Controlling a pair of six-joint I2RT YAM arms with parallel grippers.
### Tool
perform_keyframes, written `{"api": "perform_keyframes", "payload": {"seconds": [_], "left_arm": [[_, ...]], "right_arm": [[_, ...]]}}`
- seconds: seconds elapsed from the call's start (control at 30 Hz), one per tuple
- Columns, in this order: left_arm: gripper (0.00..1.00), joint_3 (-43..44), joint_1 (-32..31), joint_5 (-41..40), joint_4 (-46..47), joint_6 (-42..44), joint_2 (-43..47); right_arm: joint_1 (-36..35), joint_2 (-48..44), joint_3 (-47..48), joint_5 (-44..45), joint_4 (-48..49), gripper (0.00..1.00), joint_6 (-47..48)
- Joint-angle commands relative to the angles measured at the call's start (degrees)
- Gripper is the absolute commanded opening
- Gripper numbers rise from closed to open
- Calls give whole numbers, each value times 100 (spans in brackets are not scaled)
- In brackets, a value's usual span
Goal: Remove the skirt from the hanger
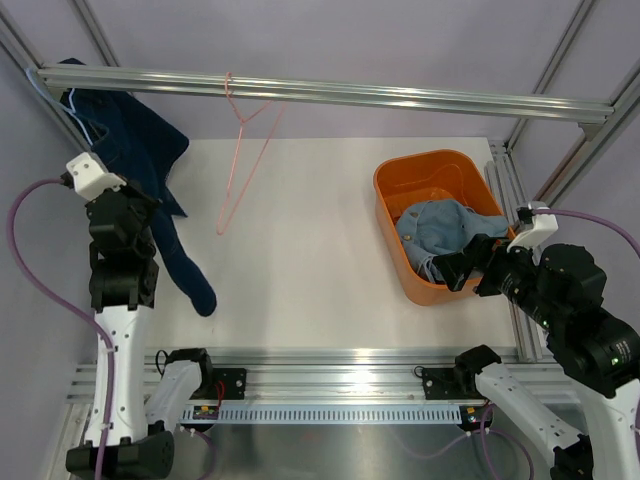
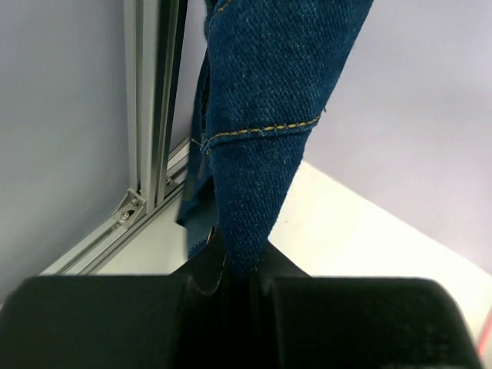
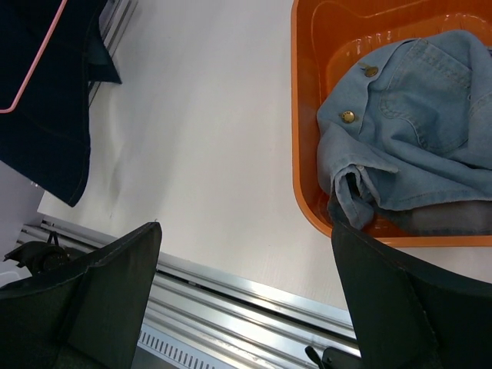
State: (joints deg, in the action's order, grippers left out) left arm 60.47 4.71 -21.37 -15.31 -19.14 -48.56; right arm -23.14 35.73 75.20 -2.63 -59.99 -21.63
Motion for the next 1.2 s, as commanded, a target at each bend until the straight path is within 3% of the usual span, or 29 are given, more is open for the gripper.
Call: {"api": "perform_keyframes", "payload": {"seconds": [0.0, 0.13, 0.27, 0.5, 0.63, 0.73, 0.8, 0.9, 1.03, 1.17], "left_arm": [[0, 606, 39, 308, 293, -257, 547], [0, 563, 39, 676, -348, -520, 1109], [0, 641, 39, 1046, -1786, -1082, 1532], [0, 1808, 39, 1723, -3749, -1540, 1622], [0, 3371, 47, 1042, -5460, -1655, 1252], [0, 3752, 39, 408, -6069, -1620, 1243], [0, 3657, 48, 396, -6299, -1523, 1095], [0, 2500, 48, 1263, -6004, -1523, 1189], [0, 452, 48, 3308, -4074, -2189, 2049], [0, -1096, 48, 4622, -2663, -3262, 2341]], "right_arm": [[20, -4, 250, -9, -83, 99, 106], [28, 30, 179, -105, -83, 100, 132], [20, 268, 170, -535, 13, 100, 220], [28, 1128, 468, -1704, 207, 100, 431], [28, 1498, 829, -1969, 101, 99, 607], [28, 1613, 1049, -1934, 49, 99, 695], [28, 1692, 1207, -1960, 57, 100, 677], [28, 1718, 1295, -2083, 179, 99, 546], [28, 1666, 1313, -2180, 277, 99, 405], [28, 1578, 1322, -2084, 172, 99, 440]]}}
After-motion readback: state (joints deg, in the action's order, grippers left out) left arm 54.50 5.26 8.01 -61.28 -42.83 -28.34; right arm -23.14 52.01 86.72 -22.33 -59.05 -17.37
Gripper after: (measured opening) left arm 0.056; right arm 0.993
